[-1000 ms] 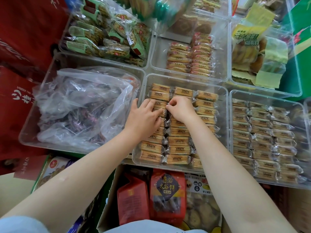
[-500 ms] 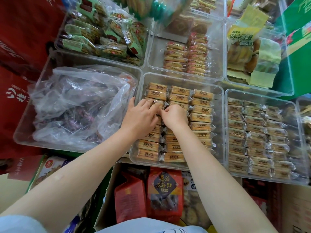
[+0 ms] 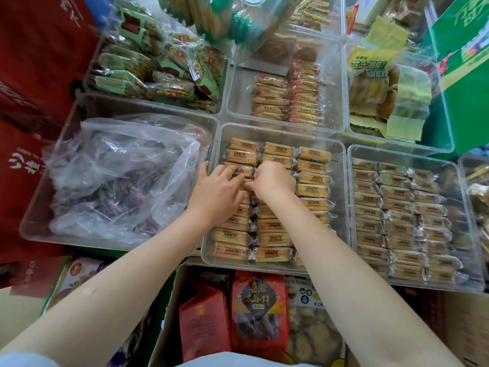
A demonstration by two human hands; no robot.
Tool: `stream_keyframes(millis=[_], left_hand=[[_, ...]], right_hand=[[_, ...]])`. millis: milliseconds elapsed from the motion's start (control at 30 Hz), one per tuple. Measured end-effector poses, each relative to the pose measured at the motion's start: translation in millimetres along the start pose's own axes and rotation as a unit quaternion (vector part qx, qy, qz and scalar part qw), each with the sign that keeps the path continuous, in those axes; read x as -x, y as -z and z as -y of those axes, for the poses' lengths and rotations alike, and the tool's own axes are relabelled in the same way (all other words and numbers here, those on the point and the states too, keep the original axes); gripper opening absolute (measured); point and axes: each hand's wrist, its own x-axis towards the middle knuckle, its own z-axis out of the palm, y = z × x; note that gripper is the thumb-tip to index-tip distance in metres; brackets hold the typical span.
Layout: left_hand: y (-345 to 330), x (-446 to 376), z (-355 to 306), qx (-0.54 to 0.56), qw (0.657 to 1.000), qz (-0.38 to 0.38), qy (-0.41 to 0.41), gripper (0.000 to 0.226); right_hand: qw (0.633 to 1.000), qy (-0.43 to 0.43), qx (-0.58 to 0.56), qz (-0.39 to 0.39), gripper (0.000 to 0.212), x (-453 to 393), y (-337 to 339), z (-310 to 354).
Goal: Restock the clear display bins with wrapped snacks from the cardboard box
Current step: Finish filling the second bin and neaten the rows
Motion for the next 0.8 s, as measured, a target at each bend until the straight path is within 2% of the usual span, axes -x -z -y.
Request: stream_keyframes(millis=[67, 133, 200, 300, 433, 600, 733, 800], left_hand=[[-0.3, 0.5, -0.4, 0.0, 1.0, -0.004, -0.005, 0.049], [-1.1, -0.1, 0.3, 0.007, 1.0, -0.01, -0.006, 0.047], [-0.4, -4.3, 1.1, 0.004, 1.0, -0.01, -0.003, 0.05], [4.2, -18.4, 3.4, -0.016, 1.0, -0.008, 0.004, 0.06], [7.0, -37.6, 6.6, -0.024, 1.0, -0.004, 0.007, 0.057], [2.0, -35.9, 8.9, 0.015, 0.998, -0.053, 0.008, 0.053], [0.4, -33.1, 10.6, 0.043, 0.993, -0.114, -0.007, 0.05], [0.8, -32.7, 10.9, 0.027, 0.992, -0.125, -0.007, 0.048]], right_hand=[[0.995, 0.035, -0.05, -0.075, 0.019, -2.3, 7.8, -5.1], [0.982, 0.067, -0.132, -0.119, 0.011, -11.2, 14.1, -10.5], [0.984, 0.074, -0.126, -0.103, 0.02, -21.6, 19.2, -9.4], [0.994, 0.063, -0.057, -0.064, 0.029, -30.5, 20.1, -2.4], [0.997, 0.057, 0.001, -0.059, 0.029, -39.9, 22.0, 3.1], [0.986, 0.019, -0.166, -0.026, 0.01, -49.3, 24.5, -8.5], [0.935, -0.019, -0.354, -0.012, 0.007, -43.0, 21.2, -16.1], [0.927, -0.029, -0.375, -0.013, 0.007, -40.7, 15.5, -15.5]])
